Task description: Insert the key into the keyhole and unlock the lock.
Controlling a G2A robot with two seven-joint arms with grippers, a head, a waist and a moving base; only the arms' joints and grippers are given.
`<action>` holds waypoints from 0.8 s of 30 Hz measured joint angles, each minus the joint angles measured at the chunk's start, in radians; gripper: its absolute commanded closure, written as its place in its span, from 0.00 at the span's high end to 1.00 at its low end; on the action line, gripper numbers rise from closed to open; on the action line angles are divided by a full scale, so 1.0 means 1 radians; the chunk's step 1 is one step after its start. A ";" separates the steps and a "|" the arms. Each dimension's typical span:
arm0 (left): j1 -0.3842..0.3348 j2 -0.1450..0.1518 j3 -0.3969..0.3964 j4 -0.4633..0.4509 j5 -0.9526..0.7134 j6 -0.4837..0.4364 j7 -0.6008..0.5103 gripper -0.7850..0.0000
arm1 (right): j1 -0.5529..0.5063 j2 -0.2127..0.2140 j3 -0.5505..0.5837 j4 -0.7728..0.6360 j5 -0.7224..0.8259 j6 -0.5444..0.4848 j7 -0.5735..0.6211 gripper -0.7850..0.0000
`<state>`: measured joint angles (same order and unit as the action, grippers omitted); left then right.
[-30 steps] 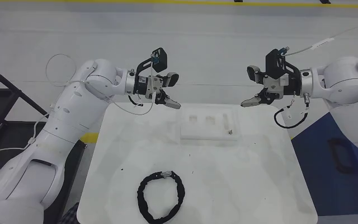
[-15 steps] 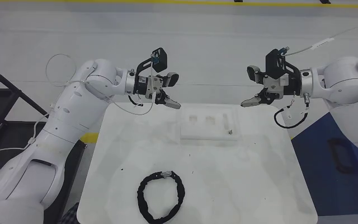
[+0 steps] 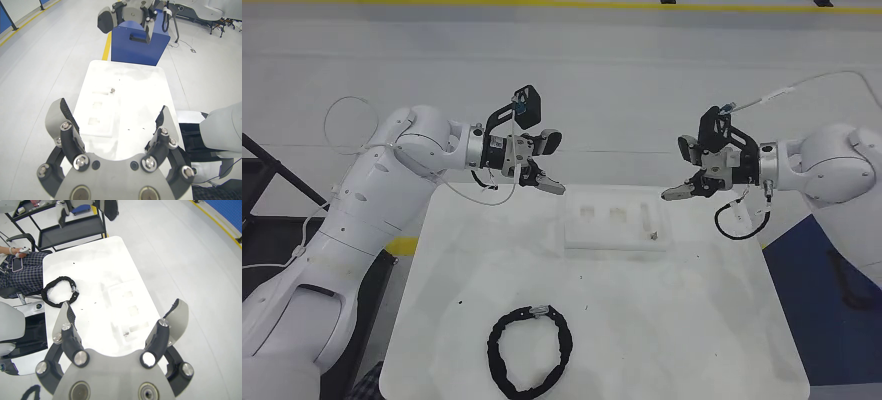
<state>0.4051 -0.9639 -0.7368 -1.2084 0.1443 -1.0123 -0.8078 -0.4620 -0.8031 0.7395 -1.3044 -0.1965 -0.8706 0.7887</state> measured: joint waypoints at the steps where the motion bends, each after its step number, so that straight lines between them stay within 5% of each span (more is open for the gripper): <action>1: 0.000 0.000 0.000 0.000 0.000 0.000 0.000 1.00 | -0.005 -0.002 -0.007 0.015 0.000 0.019 0.005 1.00; 24: 0.000 0.000 0.000 0.000 0.000 0.000 0.000 1.00 | -0.032 -0.156 -0.209 0.249 0.041 0.567 0.119 1.00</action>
<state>0.4051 -0.9639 -0.7368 -1.2084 0.1443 -1.0123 -0.8078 -0.4935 -0.9589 0.5302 -1.0556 -0.1560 -0.3038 0.9073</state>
